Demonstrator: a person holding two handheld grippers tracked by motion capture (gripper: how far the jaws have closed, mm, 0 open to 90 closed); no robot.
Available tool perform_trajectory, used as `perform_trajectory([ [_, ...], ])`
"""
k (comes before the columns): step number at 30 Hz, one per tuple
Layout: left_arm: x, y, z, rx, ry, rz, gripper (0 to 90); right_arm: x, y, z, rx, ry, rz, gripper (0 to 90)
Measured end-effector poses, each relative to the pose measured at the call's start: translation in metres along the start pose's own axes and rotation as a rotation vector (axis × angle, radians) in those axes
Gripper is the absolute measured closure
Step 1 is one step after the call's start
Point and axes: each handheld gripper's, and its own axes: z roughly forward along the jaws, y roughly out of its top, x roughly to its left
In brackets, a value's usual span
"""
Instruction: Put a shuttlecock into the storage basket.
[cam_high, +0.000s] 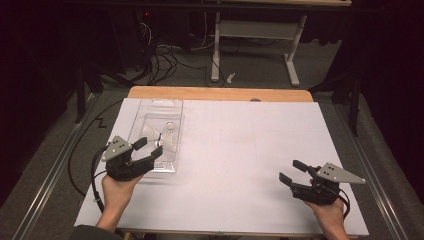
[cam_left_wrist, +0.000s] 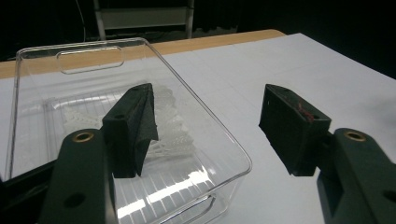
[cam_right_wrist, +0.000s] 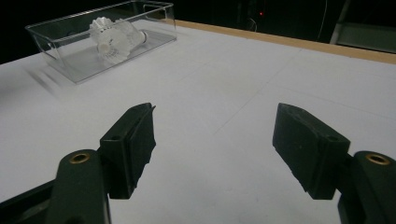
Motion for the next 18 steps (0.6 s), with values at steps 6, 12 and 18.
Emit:
perform_trajectory([
  [6, 0.001, -0.004, -0.004, -0.009, 0.003, -0.008, 36.7, 0.0, 0.0, 0.0, -0.002, -0.001, -0.002, 30.0],
  [12, 0.001, -0.007, -0.007, -0.013, 0.008, -0.01, 36.7, 0.0, 0.0, 0.0, -0.004, -0.002, -0.002, 30.0],
  [18, 0.002, -0.011, -0.011, -0.018, 0.012, -0.012, 36.7, 0.0, -0.001, -0.001, -0.005, -0.003, 0.0, 30.0],
])
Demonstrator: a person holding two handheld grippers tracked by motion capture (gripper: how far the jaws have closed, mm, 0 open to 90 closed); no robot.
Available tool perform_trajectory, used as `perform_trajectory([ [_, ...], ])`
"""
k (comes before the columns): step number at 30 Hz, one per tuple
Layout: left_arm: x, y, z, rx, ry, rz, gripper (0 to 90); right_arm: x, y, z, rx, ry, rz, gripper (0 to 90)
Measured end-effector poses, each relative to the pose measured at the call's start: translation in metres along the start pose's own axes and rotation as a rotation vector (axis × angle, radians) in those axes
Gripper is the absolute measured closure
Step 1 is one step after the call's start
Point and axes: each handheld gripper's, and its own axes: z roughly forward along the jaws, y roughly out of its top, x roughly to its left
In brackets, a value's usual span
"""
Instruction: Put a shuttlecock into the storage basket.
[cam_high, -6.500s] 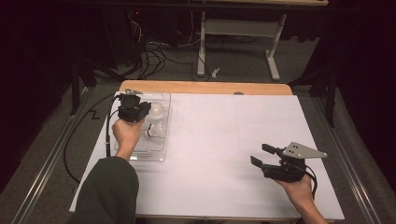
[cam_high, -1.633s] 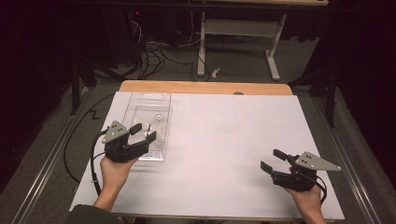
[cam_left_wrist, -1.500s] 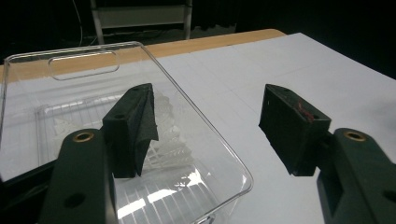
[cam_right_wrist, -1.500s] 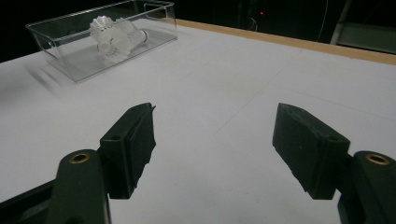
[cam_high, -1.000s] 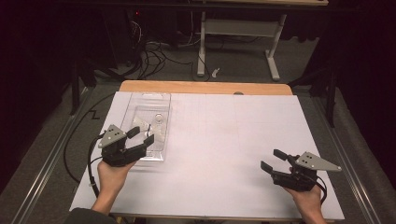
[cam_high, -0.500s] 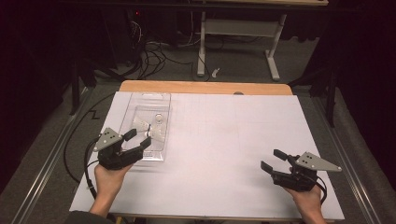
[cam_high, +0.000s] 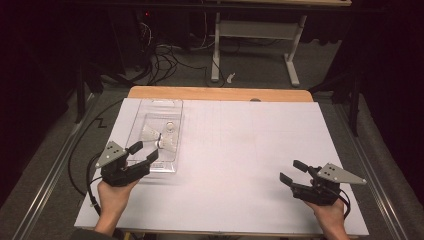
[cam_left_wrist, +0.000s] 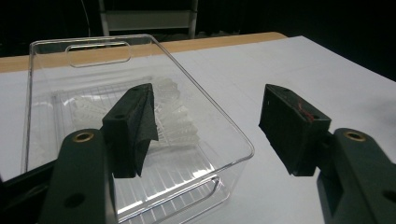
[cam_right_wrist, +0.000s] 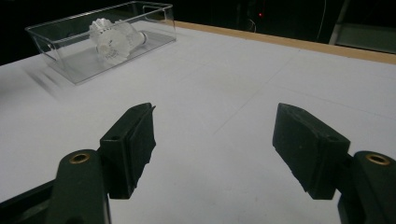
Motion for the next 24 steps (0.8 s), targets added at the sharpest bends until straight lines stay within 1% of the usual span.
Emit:
perform_trajectory([
  [10, 0.002, -0.005, -0.006, -0.008, 0.001, -0.016, 36.6, 0.0, 0.0, 0.0, -0.002, -0.001, -0.001, 30.0],
  [24, 0.002, -0.011, -0.01, -0.011, 0.007, -0.02, 36.6, 0.0, 0.0, -0.001, -0.006, 0.0, 0.0, 30.0],
])
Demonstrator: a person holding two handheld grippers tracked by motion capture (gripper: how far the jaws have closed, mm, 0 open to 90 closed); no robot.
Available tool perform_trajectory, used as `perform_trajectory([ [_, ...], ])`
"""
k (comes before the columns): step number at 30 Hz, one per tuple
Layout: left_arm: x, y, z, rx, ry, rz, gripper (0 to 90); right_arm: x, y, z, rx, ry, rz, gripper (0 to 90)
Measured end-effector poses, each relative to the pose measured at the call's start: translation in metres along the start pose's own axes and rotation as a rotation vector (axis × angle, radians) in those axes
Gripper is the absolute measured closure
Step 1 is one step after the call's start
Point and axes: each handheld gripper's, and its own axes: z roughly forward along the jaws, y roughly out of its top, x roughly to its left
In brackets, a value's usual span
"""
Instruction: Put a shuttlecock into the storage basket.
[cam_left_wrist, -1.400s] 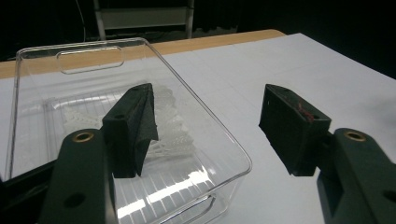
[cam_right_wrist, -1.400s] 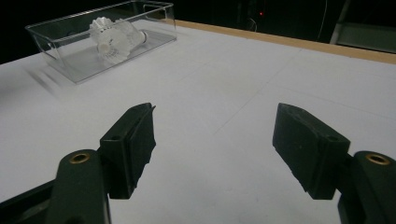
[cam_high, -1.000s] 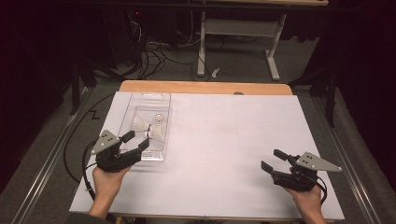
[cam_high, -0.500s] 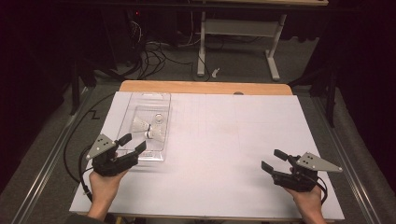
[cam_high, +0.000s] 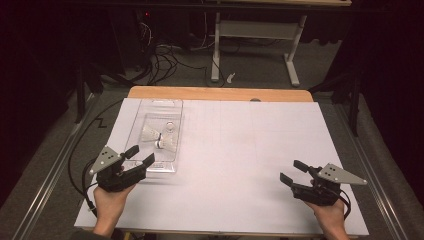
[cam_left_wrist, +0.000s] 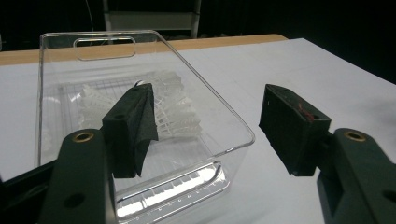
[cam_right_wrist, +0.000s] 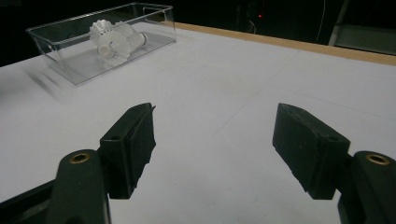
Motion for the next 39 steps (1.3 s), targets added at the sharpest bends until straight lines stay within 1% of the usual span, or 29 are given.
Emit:
perform_trajectory([
  [13, 0.001, -0.009, -0.002, 0.003, 0.003, -0.013, 36.5, 0.0, 0.0, -0.001, -0.001, -0.002, 0.001, 30.0],
  [23, 0.0, -0.014, -0.002, 0.004, -0.002, -0.022, 36.3, 0.0, -0.001, -0.002, -0.001, -0.004, 0.001, 30.0],
  [39, -0.001, -0.022, 0.0, 0.012, -0.008, -0.022, 36.1, -0.002, -0.002, -0.005, -0.007, -0.006, 0.016, 30.0],
])
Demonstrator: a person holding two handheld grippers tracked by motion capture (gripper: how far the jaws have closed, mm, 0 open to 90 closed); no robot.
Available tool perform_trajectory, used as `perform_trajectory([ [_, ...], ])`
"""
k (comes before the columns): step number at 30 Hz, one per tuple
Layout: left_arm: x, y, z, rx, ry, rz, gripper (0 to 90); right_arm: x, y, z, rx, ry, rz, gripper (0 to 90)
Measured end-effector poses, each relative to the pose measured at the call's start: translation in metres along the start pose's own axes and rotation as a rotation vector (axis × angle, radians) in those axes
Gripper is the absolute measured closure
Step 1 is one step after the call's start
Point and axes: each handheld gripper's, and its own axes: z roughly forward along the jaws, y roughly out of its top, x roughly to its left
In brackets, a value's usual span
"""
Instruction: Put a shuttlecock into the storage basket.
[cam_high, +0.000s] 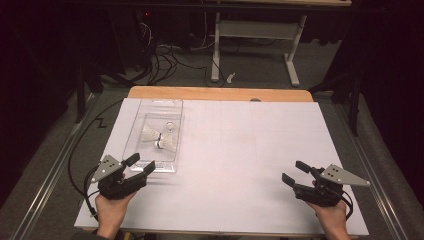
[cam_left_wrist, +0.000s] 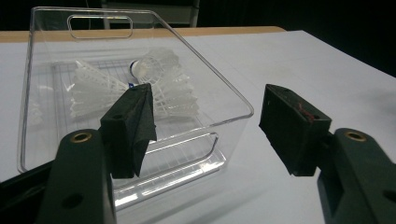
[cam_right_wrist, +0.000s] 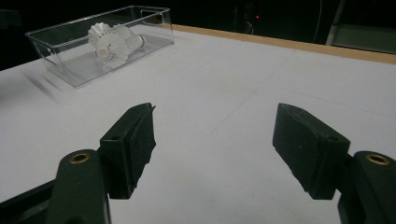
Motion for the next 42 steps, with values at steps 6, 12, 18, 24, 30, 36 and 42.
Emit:
perform_trajectory([
  [6, -0.0002, -0.0019, -0.0009, -0.001, 0.001, 0.0, 35.8, 0.0, -0.0006, -0.0006, 0.0, -0.001, 0.0, 30.0],
  [12, -0.0005, -0.0033, -0.0015, -0.002, 0.001, 0.0, 35.7, 0.0, -0.0012, -0.0013, 0.001, -0.002, 0.0, 30.0],
  [18, -0.0009, -0.0047, -0.0018, 0.001, -0.001, 0.0, 35.5, 0.0003, -0.0016, -0.0015, 0.002, -0.001, 0.0, 30.0],
  [24, -0.0009, -0.0064, -0.002, 0.0, 0.002, -0.001, 35.1, 0.0006, -0.002, -0.0017, 0.003, -0.002, -0.001, 30.0],
  [30, -0.0014, -0.0077, -0.0015, 0.007, 0.0, 0.003, 34.9, 0.0006, -0.0024, -0.0016, 0.004, -0.001, -0.001, 30.0],
  [36, -0.0015, -0.0083, -0.0014, 0.007, 0.0, 0.0, 34.7, 0.0008, -0.0027, -0.0017, 0.005, 0.0, -0.002, 30.0],
  [42, -0.0014, -0.0091, -0.0014, 0.009, 0.0, 0.001, 34.7, 0.001, -0.003, -0.0015, 0.005, 0.0, -0.001, 30.0],
])
